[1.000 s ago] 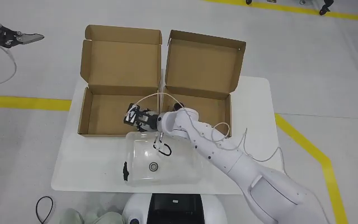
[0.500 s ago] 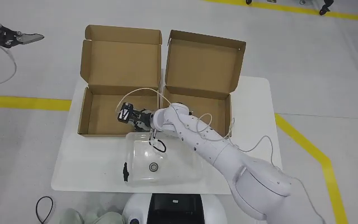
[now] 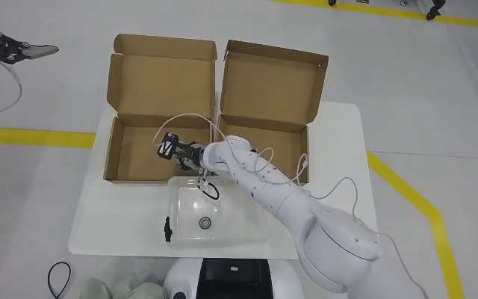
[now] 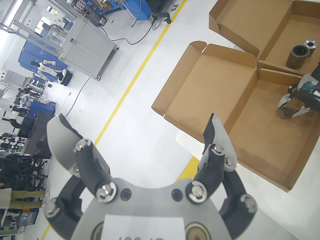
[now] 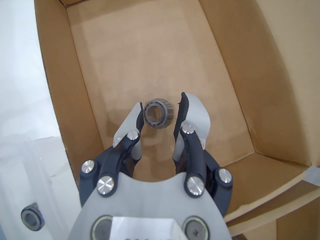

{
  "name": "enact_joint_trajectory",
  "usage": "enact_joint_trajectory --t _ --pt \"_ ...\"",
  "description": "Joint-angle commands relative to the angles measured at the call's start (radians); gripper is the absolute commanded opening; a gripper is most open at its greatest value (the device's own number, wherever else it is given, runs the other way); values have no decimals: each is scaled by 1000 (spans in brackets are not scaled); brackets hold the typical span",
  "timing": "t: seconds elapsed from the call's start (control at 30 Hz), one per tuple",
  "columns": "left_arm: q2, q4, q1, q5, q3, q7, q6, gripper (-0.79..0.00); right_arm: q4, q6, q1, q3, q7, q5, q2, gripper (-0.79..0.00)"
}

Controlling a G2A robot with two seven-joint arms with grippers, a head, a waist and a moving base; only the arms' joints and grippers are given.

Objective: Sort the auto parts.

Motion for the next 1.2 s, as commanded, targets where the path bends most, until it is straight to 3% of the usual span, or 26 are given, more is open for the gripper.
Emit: enact_joint_trajectory --t 0.0,0.3,0.57,0.8,1.17 --pt "0 0 0 0 0 0 0 0 7 0 6 3 -9 -4 -5 -517" --pt "0 0 0 0 0 0 0 0 -48 -27 13 15 -77 -57 0 -523" --pt "0 0 0 0 0 0 0 0 -261 -47 -47 50 -55 -136 61 -526" --pt "0 0 0 0 0 0 0 0 -603 -88 -203 146 89 -215 170 -523" --pt "0 0 0 0 0 0 0 0 -1203 -251 -637 392 335 -369 351 -517"
